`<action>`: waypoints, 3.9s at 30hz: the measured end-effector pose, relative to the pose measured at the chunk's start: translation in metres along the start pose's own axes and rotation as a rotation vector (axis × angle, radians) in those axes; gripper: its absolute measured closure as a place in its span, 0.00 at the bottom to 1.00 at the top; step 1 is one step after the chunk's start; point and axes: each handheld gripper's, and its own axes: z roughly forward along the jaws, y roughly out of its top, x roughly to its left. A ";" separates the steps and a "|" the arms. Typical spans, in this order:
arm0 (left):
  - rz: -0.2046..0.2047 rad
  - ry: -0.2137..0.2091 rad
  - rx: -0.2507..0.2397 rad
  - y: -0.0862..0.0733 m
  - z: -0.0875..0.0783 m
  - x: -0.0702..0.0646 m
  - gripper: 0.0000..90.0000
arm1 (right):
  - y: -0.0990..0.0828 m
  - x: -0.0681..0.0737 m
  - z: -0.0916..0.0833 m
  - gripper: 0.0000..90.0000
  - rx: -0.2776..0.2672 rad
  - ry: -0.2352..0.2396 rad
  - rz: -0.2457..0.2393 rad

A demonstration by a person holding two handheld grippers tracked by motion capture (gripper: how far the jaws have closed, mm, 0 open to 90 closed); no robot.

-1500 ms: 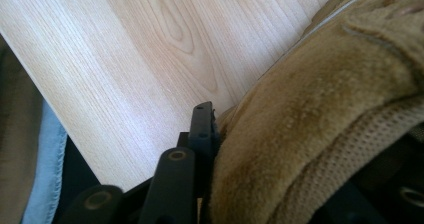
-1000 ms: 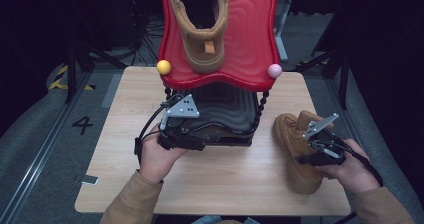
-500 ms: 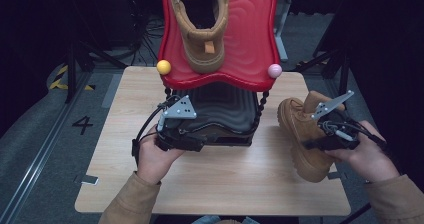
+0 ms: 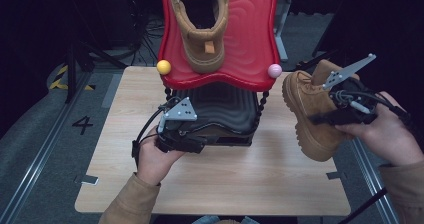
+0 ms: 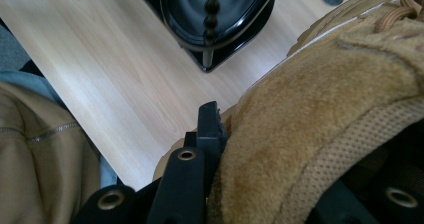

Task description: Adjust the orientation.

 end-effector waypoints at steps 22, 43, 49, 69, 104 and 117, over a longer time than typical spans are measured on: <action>0.001 -0.001 0.005 -0.003 -0.001 0.003 0.41 | 0.070 0.001 -0.068 0.88 -0.028 -0.092 -0.026; 0.009 -0.017 -0.015 0.000 0.001 0.001 0.41 | 0.155 0.037 -0.101 0.88 -0.060 -0.249 -0.090; 0.004 -0.013 -0.010 -0.001 -0.001 0.002 0.41 | 0.167 0.041 -0.106 0.88 -0.062 -0.282 -0.100; 0.014 0.002 0.003 -0.005 -0.006 0.003 0.41 | 0.206 0.067 -0.111 0.88 -0.122 -0.277 -0.171; -0.011 0.014 -0.003 -0.011 -0.012 0.002 0.41 | 0.245 0.092 -0.057 0.87 -0.126 -0.308 -0.256; -0.012 0.006 0.003 -0.011 -0.008 0.004 0.41 | 0.243 0.100 -0.034 0.63 -0.098 -0.332 -0.281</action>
